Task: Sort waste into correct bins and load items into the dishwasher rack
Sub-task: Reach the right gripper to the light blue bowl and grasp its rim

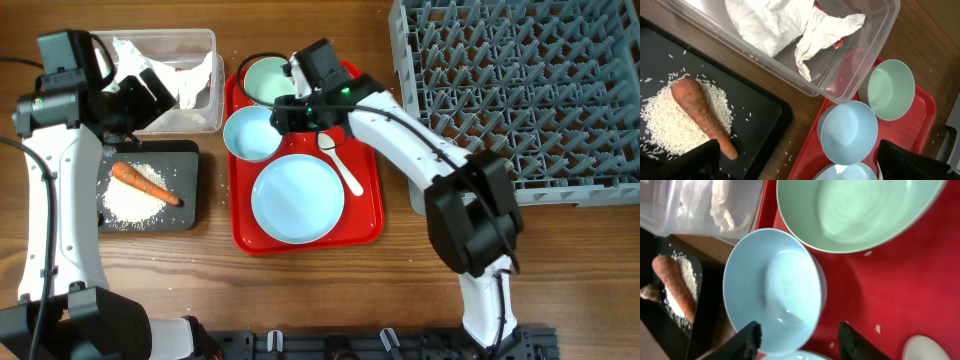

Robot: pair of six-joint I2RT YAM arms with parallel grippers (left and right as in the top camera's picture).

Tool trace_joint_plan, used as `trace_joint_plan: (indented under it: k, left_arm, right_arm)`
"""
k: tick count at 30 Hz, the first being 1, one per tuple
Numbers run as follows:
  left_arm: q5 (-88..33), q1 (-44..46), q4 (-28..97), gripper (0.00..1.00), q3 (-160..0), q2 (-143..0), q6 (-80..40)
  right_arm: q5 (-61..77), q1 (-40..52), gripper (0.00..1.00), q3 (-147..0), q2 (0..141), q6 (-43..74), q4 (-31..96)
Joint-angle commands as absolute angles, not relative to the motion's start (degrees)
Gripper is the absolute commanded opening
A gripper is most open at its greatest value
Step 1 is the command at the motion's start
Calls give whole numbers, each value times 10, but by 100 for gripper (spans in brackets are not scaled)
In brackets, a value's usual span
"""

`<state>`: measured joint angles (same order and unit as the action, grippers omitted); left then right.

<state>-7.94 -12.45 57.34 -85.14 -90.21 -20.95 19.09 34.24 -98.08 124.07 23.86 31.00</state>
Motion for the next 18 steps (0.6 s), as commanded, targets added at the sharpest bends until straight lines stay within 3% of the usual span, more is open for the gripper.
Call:
trace_joint_plan:
  k: [1,9,14,16,18]
  left_arm:
    - [-80,-128,577,100,-858,-900,-215]
    - [-80,-128,577,100,-858,-900,-215]
    - [-80,-128,577,100,-858,-900,-215]
    - [-80,-128,577,100,-858,-900,-215]
    - [-80,-128,577,100,-858,-900,-215]
  right_arm:
    - [161,347,45,-989,1271,256,293]
    - [161,354,39,-989,1309,272,292]
    - [163,355,22,-989,1320,274,295]
    - [163,355,7,-989,1320,276,295]
    - [163,355,4,-989,1320,284,297]
